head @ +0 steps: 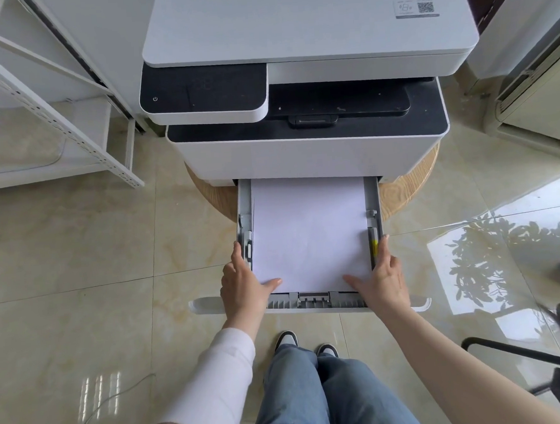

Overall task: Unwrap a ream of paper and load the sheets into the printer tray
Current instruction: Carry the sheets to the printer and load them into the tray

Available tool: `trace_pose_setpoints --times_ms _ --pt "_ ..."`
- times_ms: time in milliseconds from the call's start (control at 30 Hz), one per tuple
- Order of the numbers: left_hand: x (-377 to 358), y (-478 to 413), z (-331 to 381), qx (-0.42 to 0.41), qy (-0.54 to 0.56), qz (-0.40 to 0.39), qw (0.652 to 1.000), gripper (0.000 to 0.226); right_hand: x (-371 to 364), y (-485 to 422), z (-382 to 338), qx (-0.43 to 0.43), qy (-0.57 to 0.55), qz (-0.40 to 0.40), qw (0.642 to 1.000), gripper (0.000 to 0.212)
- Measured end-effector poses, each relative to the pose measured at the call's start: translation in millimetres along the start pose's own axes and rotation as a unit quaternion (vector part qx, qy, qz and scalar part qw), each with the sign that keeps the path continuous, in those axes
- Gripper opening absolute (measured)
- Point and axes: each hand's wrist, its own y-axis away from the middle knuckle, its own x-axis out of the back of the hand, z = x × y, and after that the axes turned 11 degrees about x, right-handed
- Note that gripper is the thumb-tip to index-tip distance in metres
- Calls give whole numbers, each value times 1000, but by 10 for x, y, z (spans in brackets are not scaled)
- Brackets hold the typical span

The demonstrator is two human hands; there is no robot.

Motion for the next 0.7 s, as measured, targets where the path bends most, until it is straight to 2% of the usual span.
trace_pose_setpoints --times_ms 133,400,567,700 --pt "12 -25 -61 17 48 -28 998 108 17 -2 47 -18 -22 -12 1000 98" --pt "-24 -60 -89 8 34 -21 999 104 29 -76 93 -34 -57 -13 998 94" --pt "24 -63 -95 -3 33 -56 998 115 49 -78 117 -60 -67 -56 994 113" --pt "-5 -70 -93 4 31 -47 998 113 20 -86 130 -63 -68 -50 994 113"
